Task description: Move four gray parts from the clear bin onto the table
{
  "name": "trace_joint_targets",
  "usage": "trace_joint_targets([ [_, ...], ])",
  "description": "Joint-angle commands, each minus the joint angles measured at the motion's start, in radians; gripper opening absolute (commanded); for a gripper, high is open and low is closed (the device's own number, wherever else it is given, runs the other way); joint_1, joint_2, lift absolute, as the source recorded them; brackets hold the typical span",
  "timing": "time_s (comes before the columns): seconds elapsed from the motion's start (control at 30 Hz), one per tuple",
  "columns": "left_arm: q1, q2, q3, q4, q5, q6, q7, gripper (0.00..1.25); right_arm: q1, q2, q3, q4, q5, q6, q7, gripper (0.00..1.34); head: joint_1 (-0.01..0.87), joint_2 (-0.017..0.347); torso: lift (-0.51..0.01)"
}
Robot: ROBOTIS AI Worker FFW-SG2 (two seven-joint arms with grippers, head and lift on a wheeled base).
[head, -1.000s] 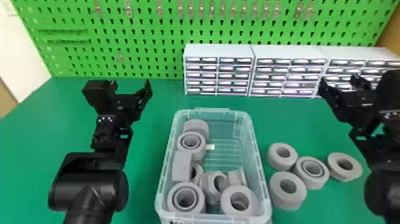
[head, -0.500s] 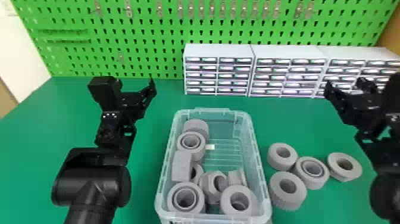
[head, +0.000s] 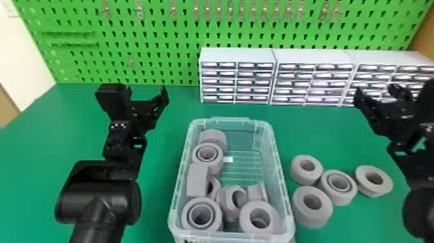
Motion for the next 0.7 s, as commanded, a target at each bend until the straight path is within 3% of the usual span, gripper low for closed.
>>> trace_joint_targets([
  [0.0,0.002,-0.003,0.0,0.0,0.0,0.0,0.0,0.95,0.003,0.002,-0.001,-0.002,0.001,0.004,0.0,0.85,0.693,0.072,-0.052],
  [0.67,0.003,-0.003,0.005,0.002,-0.003,0.0,0.0,0.95,0.004,0.006,0.003,-0.002,0.002,0.005,0.0,0.85,0.693,0.072,-0.052],
])
